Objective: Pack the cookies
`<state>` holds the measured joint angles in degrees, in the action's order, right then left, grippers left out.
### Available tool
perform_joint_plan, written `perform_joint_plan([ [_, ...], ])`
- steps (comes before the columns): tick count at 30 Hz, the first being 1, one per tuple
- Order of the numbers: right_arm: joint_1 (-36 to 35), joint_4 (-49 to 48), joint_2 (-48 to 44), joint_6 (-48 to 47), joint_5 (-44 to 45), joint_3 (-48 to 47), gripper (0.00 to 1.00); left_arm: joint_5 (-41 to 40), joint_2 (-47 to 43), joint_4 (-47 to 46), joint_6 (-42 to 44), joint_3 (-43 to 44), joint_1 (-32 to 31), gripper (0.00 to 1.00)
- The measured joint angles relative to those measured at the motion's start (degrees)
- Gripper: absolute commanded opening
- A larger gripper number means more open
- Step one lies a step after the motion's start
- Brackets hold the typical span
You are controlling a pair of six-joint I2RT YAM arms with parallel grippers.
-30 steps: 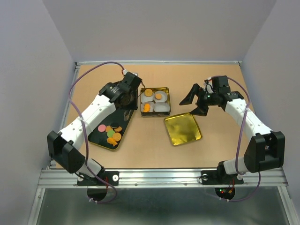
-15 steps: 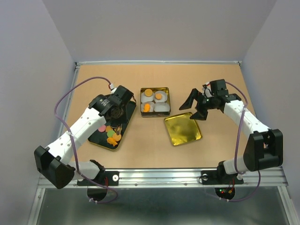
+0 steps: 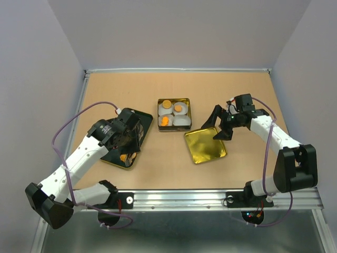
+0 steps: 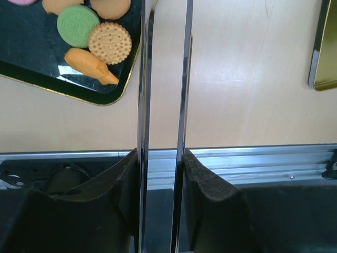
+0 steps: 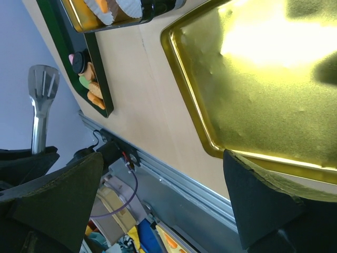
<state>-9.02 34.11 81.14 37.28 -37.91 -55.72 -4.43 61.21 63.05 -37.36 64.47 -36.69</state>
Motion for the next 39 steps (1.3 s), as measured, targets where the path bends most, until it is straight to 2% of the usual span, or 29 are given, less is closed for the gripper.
perform_joint_plan([
  [6,0.0,0.0,0.0,0.0,-0.1,0.1,1.00,0.5,-0.1,0.1,-2.0,-3.2,0.0,0.44],
  [11,0.0,-0.1,0.0,0.0,-0.2,0.2,1.00,-0.1,0.6,0.3,-2.3,-5.1,0.6,0.49],
  [25,0.0,0.0,0.0,0.0,-0.5,0.4,1.00,-3.1,1.7,0.2,3.2,-5.4,12.5,0.50],
  [39,-0.1,0.0,0.7,0.0,-0.4,0.4,1.00,-2.4,3.3,0.2,6.6,-5.4,12.8,0.54],
])
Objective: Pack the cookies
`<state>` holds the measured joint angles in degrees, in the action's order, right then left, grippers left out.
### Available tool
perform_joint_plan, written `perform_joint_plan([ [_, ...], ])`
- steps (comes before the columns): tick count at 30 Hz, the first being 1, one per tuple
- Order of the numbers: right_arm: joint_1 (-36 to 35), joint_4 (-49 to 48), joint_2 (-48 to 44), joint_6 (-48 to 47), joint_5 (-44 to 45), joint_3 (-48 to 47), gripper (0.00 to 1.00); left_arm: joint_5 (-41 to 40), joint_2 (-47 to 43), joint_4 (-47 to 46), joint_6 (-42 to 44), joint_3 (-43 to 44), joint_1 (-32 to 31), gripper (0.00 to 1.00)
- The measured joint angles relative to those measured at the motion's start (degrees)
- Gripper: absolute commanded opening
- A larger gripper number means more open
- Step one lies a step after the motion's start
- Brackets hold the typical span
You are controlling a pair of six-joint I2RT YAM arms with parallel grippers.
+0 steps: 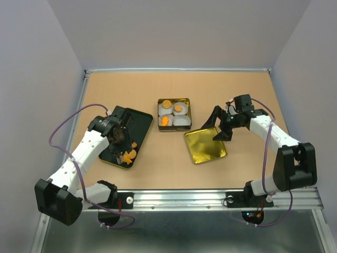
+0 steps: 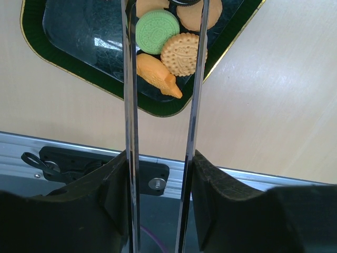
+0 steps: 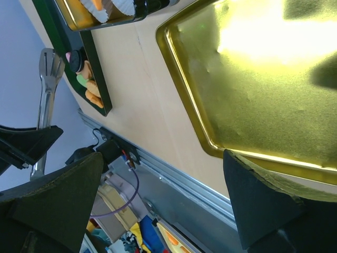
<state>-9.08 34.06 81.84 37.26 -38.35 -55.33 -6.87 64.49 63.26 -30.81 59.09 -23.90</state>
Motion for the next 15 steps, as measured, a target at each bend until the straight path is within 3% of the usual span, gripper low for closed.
perform_joint_plan([
  [15,0.0,0.0,2.3,-0.3,0.0,0.0,1.00,1.9,1.8,-1.8,0.8,-1.3,0.0,0.55],
])
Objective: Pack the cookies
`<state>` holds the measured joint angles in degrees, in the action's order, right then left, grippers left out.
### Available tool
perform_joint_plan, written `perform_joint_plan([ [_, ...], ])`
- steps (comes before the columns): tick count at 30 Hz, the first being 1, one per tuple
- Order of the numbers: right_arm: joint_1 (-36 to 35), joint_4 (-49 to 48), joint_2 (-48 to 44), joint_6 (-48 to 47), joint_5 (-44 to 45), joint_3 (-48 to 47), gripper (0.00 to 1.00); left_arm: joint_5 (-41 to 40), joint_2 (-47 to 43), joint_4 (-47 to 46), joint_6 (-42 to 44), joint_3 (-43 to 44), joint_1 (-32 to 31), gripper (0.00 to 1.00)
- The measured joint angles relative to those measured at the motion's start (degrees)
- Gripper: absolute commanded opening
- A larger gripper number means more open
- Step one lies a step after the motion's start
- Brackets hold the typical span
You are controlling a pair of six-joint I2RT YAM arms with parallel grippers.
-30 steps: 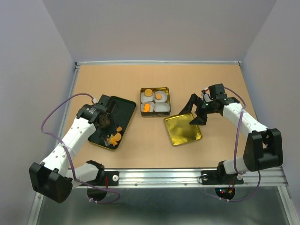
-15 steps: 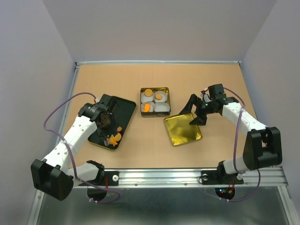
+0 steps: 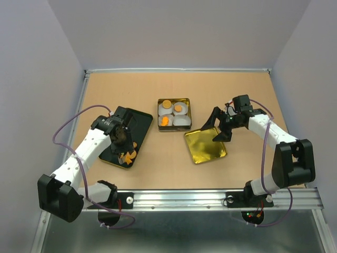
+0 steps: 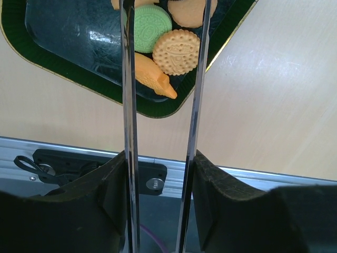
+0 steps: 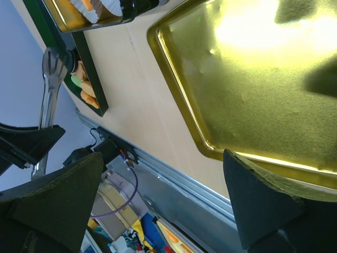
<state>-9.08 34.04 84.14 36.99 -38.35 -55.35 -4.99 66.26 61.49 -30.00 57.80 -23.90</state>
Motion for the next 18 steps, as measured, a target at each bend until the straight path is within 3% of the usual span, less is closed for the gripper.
perform_joint_plan([
  [18,0.0,0.0,0.0,-0.2,0.0,0.0,1.00,1.3,1.6,-1.9,1.1,-1.0,0.0,0.58],
])
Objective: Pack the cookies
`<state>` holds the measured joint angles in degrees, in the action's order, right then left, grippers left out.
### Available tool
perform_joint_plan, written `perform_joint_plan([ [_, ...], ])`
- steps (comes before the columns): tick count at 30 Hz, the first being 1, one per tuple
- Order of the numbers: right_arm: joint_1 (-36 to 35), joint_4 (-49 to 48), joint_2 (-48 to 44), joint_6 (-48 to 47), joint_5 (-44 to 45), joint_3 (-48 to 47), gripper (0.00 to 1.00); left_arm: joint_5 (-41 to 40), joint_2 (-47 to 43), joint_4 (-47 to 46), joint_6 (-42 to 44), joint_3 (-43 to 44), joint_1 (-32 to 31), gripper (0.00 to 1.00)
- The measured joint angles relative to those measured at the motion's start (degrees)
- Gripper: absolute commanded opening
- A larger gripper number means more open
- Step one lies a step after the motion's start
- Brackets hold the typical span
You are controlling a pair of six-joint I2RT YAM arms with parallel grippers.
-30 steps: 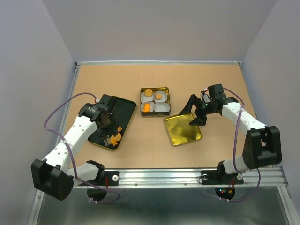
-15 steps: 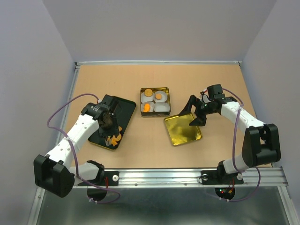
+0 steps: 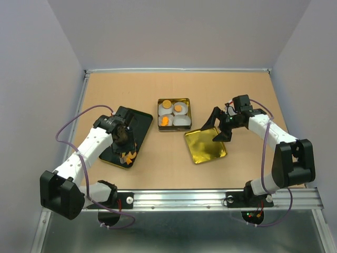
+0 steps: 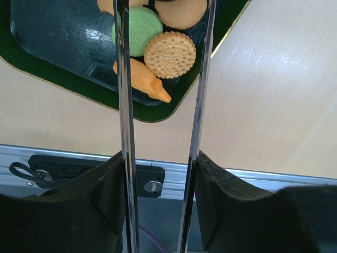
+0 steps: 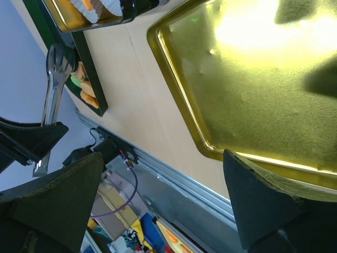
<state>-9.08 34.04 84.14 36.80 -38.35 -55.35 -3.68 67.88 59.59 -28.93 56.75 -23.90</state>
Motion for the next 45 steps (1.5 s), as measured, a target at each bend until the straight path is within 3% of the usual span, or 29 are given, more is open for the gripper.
perform_joint_plan([
  [14,0.0,0.0,0.0,-0.4,0.0,0.0,1.00,0.3,1.3,-0.2,0.2,-0.1,-0.2,0.56],
  [25,0.0,0.0,0.0,-0.6,0.0,0.0,1.00,0.2,1.4,0.3,0.2,-0.1,-0.5,0.43],
  [33,0.0,0.0,0.0,-0.6,0.0,0.0,1.00,0.0,1.5,0.5,0.2,0.0,-0.6,0.41],
  [45,0.0,0.0,0.0,-0.6,0.0,0.0,1.00,-0.7,4.7,2.4,0.2,6.8,-0.9,0.38],
])
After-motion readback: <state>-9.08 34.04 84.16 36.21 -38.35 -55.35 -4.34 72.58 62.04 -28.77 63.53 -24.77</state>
